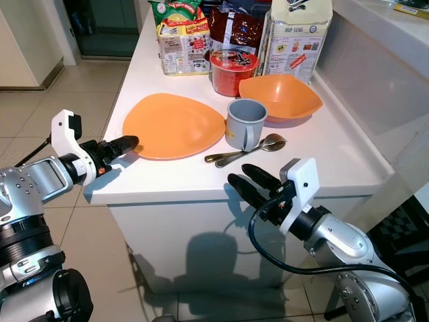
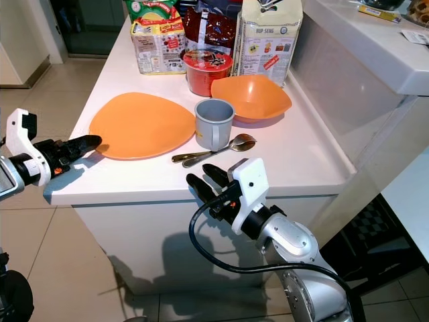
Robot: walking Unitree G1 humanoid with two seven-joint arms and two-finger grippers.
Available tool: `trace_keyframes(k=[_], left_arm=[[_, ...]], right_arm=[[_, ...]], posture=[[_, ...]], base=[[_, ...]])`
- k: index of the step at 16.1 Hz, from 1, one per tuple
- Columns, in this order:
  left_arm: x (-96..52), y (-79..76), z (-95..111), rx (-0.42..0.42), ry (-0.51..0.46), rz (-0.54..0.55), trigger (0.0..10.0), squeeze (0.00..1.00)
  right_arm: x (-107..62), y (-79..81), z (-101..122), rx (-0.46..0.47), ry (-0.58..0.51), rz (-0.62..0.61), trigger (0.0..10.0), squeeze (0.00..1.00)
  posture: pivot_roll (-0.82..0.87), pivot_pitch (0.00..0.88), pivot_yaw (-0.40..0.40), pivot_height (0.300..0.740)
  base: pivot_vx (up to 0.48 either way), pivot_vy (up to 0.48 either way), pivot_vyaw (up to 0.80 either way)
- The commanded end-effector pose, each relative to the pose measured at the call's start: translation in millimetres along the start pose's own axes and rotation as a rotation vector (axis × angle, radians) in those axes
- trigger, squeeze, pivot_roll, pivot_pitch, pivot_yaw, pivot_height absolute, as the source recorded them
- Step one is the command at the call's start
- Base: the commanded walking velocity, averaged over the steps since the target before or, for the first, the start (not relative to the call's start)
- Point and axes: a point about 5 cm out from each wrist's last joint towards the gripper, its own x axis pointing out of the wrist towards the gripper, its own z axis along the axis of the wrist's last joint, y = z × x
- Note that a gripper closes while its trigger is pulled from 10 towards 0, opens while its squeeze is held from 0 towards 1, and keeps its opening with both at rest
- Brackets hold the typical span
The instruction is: Setting the table
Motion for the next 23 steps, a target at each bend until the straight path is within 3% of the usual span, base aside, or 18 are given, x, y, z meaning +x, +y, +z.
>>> trace_keyframes(k=[1,2,3,4,15,23], left_arm=[[3.9,-6.4,2,-0.018,-0.003,-0.032,0.0,0.0],[4.4,-7.1,2,-0.024,-0.004,-0.037,0.0,0.0],[7.8,-6.2,0,-0.017,0.013,-0.019,8.7,0.0],[10.4,-5.2,-2,-0.023,0.019,-0.013,10.0,0.0],[28.5,1.1,-17,-0.094,0.068,-0.022,10.0,0.0],[49.1,-10.0,-15,-0.165,0.055,-0.097,10.0,0.0]], right_arm=[[-1.5,-0.5,2,0.002,-0.01,-0.005,10.0,0.0],[-1.4,-0.8,2,0.002,-0.009,-0.006,10.0,0.0],[-1.1,-1.4,2,0.001,-0.01,-0.008,10.0,0.0],[-0.9,-1.3,2,0.001,-0.01,-0.006,10.0,0.0],[6.6,9.6,2,-0.013,0.003,0.113,10.0,0.0],[8.6,10.0,4,-0.017,-0.001,0.131,10.0,0.0]], posture=[[0.05,0.0,-0.011,0.74],[0.05,0.0,-0.011,0.74],[0.05,0.0,-0.007,0.74],[0.04,0.0,-0.005,0.74],[0.03,0.0,-0.01,0.74],[0.02,0.0,-0.008,0.74]], base=[[0.0,0.0,0.0],[0.0,0.0,0.0],[0.0,0.0,0.0],[0.0,0.0,0.0],[0.0,0.0,0.0],[0.0,0.0,0.0]])
